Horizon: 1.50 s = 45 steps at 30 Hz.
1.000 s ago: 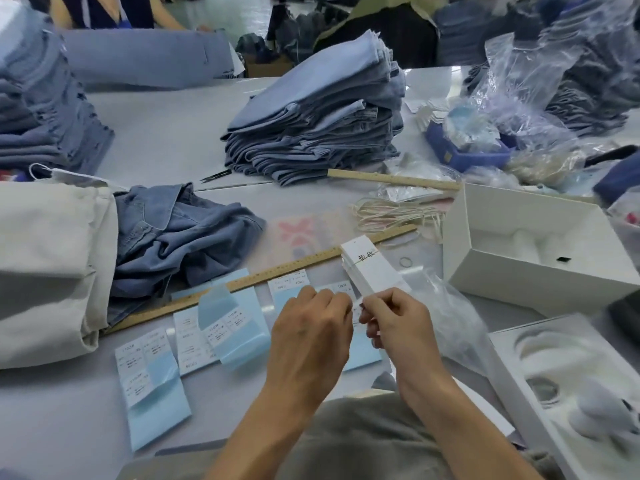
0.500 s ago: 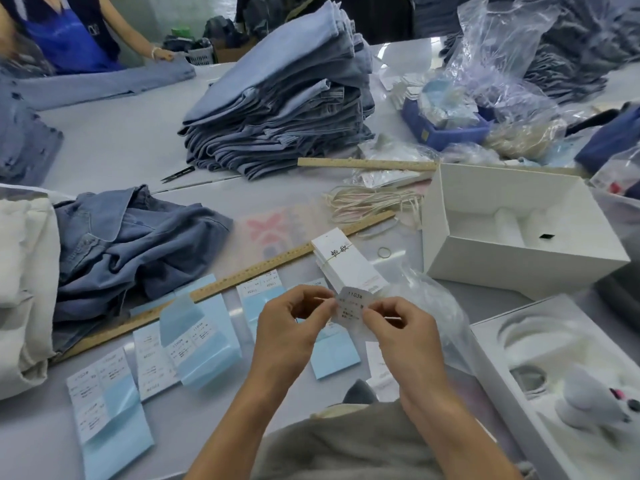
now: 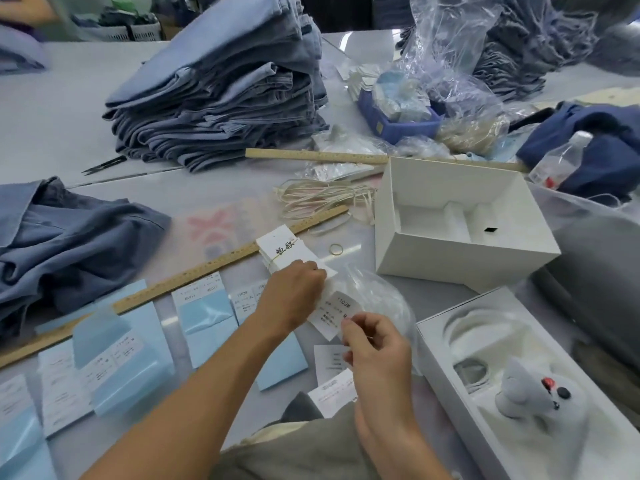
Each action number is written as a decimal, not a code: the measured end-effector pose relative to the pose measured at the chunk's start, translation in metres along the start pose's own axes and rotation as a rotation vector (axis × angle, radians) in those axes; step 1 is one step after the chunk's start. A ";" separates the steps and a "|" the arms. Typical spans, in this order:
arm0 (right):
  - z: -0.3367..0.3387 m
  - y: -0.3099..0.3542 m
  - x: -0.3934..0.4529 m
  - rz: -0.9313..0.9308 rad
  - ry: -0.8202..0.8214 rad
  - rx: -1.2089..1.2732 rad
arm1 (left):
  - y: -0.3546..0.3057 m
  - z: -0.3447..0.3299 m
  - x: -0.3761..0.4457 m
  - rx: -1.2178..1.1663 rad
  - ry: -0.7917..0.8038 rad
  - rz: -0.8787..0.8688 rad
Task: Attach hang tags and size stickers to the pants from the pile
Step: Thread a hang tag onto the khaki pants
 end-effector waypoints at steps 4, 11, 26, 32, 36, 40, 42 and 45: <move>0.003 -0.004 0.001 -0.046 -0.020 0.024 | 0.007 0.002 0.002 -0.037 -0.086 0.032; 0.002 -0.002 -0.003 -0.099 -0.041 0.049 | 0.038 0.005 -0.005 -0.545 -0.153 0.324; 0.026 0.057 -0.010 -0.094 -0.056 0.206 | 0.050 0.136 -0.123 -0.548 -0.483 0.116; 0.057 0.102 -0.064 -0.033 0.139 0.115 | -0.038 0.132 -0.313 -0.222 -0.308 -0.283; 0.044 0.097 -0.134 -0.064 0.421 -0.072 | -0.042 0.115 -0.362 -0.361 -0.246 -0.146; 0.048 0.067 -0.180 -0.165 0.531 -0.254 | -0.049 0.117 -0.391 -0.571 -0.289 0.080; 0.053 0.055 -0.195 -0.224 0.560 -0.326 | -0.052 0.119 -0.401 -0.649 -0.319 0.159; 0.059 0.040 -0.209 -0.253 0.604 -0.439 | -0.022 0.104 -0.412 -0.885 -0.446 0.414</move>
Point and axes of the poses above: each hand's wrist, its own x-axis towards the middle knuckle, its own z-axis out of the back of the hand, y = z × x, the point moved 6 cm from there along x, towards the middle knuckle, and after that the axes turned 8 degrees about z, right-handed, at the moved point
